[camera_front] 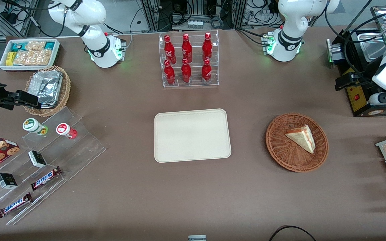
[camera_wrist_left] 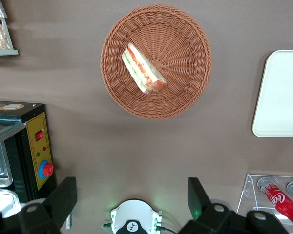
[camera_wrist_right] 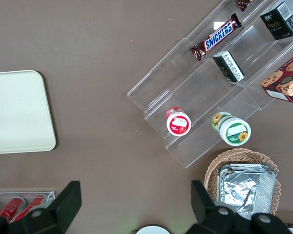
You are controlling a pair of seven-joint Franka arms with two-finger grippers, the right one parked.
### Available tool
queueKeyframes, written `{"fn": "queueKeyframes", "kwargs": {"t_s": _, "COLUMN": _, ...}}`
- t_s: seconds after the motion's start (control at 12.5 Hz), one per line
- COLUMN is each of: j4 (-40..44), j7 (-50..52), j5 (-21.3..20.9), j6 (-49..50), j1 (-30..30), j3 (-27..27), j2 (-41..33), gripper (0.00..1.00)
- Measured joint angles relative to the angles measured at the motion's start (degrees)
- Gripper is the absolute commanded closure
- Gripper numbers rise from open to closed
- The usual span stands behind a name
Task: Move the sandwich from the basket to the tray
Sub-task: 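Move the open left gripper over the sandwich in the wicker basket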
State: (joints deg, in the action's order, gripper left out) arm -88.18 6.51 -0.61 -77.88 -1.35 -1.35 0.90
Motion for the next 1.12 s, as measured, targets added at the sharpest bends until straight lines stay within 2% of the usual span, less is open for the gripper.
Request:
{"fn": "queueKeyframes", "kwargs": {"t_s": 0.64, "j4": -1.1, "j7": 0.0, "j5": 0.0, "j6": 0.1, "j1": -0.1, "j3": -0.1, "j2": 0.7, "gripper": 0.0}}
{"fn": "queueKeyframes", "kwargs": {"t_s": 1.12, "j4": -9.9, "j7": 0.0, "j5": 0.0, "j6": -10.8, "j1": -0.2, "j3": -0.1, "j2": 2.3, "gripper": 0.0}}
